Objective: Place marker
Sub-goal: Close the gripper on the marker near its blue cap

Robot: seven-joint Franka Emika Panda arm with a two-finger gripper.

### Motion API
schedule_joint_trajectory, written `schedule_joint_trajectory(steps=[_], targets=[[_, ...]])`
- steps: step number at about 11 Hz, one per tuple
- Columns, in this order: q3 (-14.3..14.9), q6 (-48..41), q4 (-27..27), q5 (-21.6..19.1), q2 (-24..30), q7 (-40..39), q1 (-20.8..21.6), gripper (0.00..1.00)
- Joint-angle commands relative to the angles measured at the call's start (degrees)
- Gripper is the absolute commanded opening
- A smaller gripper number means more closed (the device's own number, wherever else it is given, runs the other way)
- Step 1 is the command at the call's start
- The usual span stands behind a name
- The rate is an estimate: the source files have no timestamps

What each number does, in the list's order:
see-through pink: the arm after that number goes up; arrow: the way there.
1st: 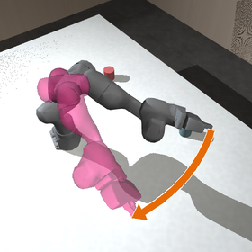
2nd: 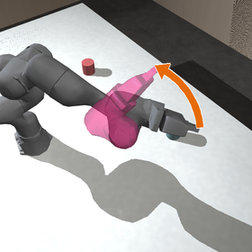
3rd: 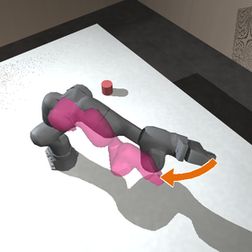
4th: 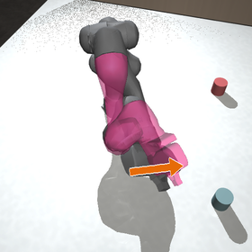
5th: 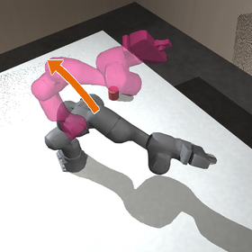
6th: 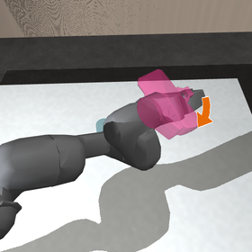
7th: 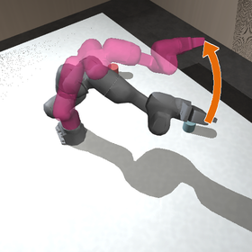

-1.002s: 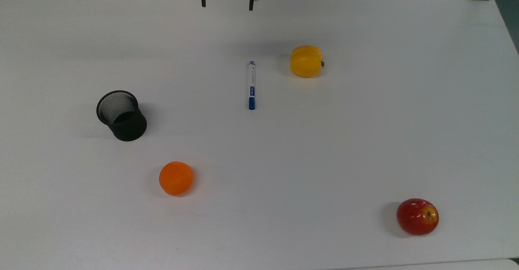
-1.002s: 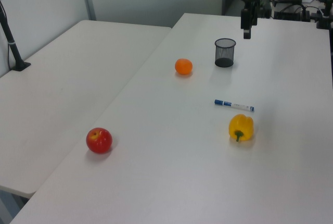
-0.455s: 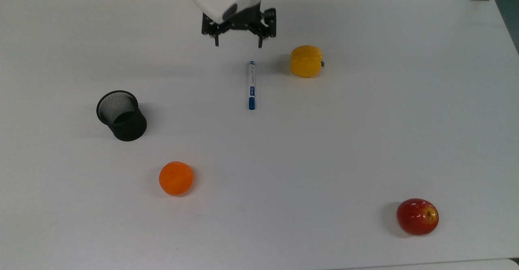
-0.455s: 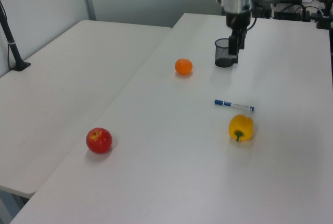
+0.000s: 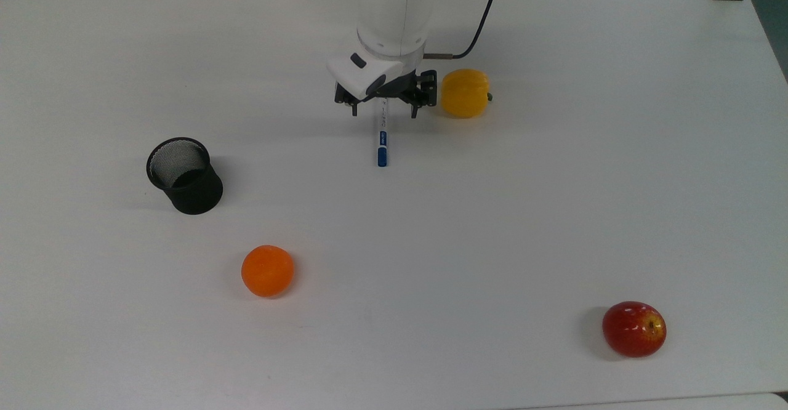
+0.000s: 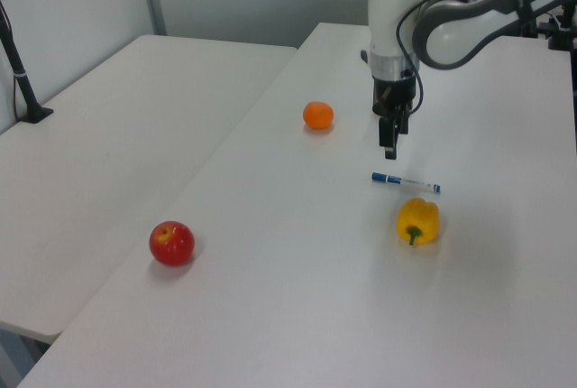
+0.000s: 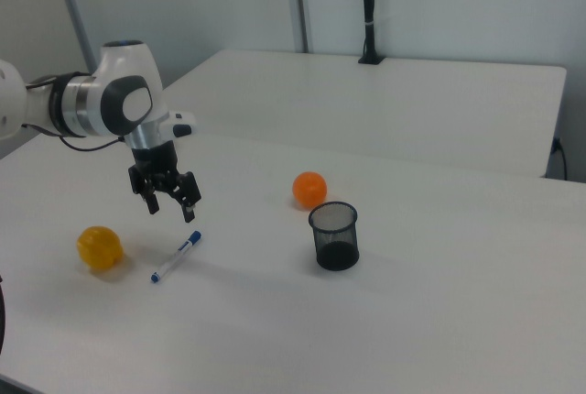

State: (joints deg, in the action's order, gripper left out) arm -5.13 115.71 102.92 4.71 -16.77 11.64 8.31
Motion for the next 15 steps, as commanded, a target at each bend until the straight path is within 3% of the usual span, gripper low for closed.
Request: schedule_joint_trajectory(steps=[1,5,8,12,13,15], targets=[[0.12,2.85,1.32,0.82,-2.11,0.41,0.22,1.00],[0.12,5.74,1.67,3.28,-5.63,0.23,-0.05,0.99],[0.12,7.68,2.28,3.46,-6.69,-0.65,-0.22,0.87],[0.12,8.83,2.28,3.46,-7.05,-0.56,-0.14,0.43],[0.12,8.83,2.28,3.46,-7.05,-0.48,-0.22,0.35],[0.12,8.74,2.28,3.46,-7.05,-0.12,-0.14,0.27]])
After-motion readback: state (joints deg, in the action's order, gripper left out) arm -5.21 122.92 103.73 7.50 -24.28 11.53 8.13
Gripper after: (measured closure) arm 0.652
